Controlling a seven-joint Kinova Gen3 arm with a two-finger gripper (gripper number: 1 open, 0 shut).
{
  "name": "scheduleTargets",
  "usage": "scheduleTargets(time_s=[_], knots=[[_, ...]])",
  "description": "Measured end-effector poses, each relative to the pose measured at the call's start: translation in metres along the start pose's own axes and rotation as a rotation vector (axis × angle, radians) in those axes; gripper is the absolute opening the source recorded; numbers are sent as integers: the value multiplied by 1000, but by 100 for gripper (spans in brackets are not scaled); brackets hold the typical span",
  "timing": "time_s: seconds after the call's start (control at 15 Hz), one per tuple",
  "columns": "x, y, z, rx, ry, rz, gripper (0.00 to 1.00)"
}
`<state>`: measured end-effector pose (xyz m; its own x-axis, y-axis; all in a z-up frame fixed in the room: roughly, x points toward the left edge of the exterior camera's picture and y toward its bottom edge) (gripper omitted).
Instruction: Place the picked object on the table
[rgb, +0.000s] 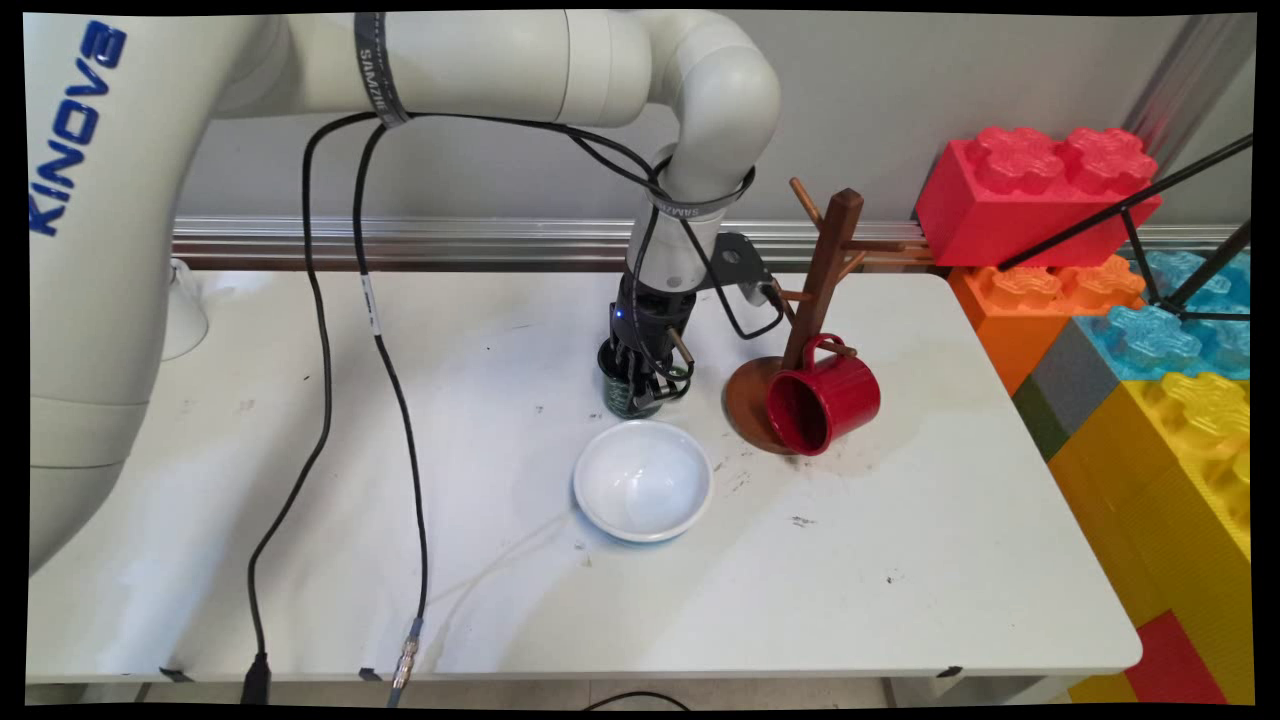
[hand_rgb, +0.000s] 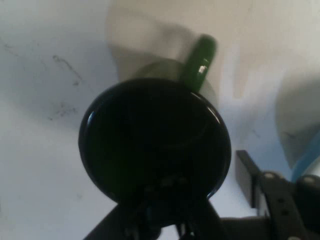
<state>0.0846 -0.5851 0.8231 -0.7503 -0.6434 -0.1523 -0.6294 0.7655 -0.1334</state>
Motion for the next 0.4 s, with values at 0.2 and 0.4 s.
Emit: scheduleTargets(time_s=[0.2, 0.4], knots=[[2, 0, 2, -4, 2, -8, 100], [4, -1, 3, -7, 9, -15, 100]])
